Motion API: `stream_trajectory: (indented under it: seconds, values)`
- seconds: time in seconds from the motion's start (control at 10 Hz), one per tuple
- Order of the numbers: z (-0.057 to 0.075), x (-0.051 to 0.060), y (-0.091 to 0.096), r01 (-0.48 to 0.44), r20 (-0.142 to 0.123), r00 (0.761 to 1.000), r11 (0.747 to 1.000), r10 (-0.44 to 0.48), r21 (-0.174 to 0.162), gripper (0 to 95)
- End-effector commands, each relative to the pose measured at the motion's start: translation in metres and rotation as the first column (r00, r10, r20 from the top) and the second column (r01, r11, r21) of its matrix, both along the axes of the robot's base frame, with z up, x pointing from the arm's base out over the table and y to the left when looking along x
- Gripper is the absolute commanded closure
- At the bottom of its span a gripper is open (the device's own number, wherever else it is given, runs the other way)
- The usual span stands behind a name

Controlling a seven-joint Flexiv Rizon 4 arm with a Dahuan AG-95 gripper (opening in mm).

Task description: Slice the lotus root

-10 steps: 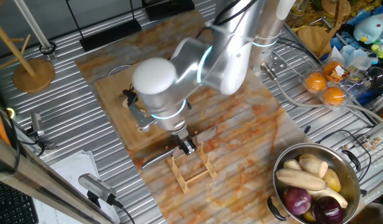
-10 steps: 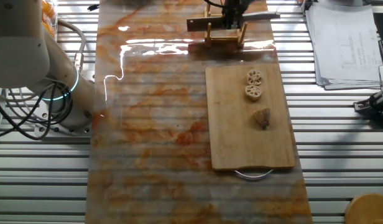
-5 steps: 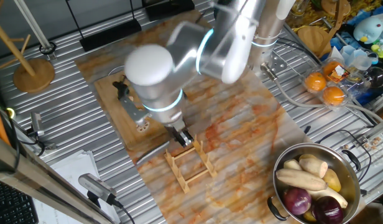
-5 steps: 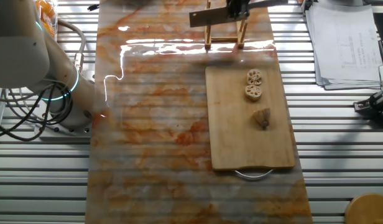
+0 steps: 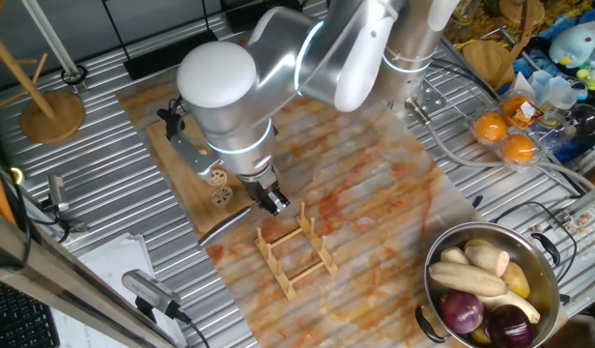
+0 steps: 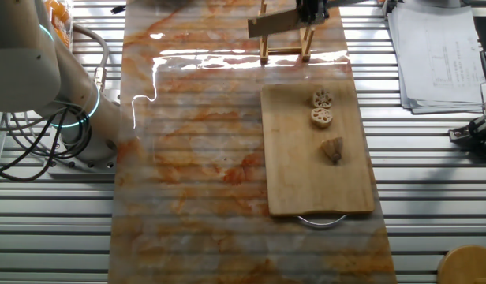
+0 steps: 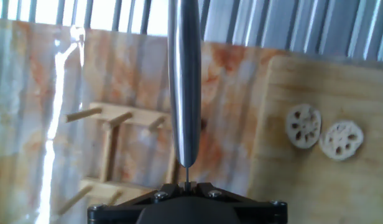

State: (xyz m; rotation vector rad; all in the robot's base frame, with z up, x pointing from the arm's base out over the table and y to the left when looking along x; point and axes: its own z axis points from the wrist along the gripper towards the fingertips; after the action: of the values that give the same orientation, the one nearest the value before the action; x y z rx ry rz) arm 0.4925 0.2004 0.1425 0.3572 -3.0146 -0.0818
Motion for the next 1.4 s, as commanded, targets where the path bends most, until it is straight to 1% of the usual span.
stream_trajectory:
  seconds: [0.1,0.2,0.3,0.4,0.5,0.6,0.7,0.8,0.9,1.0,1.2,1.3,1.4]
  values:
    - [-0.001,0.004,-0.001,-0.037,-0.029,0.999,0.999,0.036,-0.018,95.0]
    - [-0.001,0.004,0.002,-0.067,-0.042,0.997,0.997,0.066,-0.042,95.0]
    - [-0.001,0.004,0.002,-0.064,-0.05,0.997,0.997,0.062,-0.043,95.0]
    - [-0.001,0.004,0.002,-0.023,-0.05,0.999,0.999,0.021,-0.045,95.0]
    - [-0.001,0.004,0.002,0.037,-0.04,0.998,0.998,-0.04,-0.054,95.0]
    - [-0.001,0.004,0.002,0.084,-0.041,0.995,0.994,-0.086,-0.069,95.0]
    - [-0.001,0.004,0.002,0.069,-0.038,0.997,0.993,-0.073,-0.092,95.0]
    - [-0.001,0.004,0.002,0.033,-0.041,0.998,0.993,-0.038,-0.111,95.0]
    - [-0.001,0.004,0.002,0.024,-0.045,0.999,0.993,-0.03,-0.117,95.0]
    - [-0.001,0.004,0.002,-0.01,-0.048,0.999,0.992,0.004,-0.129,95.0]
    - [-0.001,0.011,-0.016,-0.048,-0.053,0.998,0.989,0.041,-0.137,95.0]
    - [-0.001,0.018,-0.029,-0.059,-0.054,0.997,0.989,0.052,-0.136,95.0]
    - [-0.001,0.035,-0.06,-0.094,-0.05,0.995,0.988,0.088,-0.126,95.0]
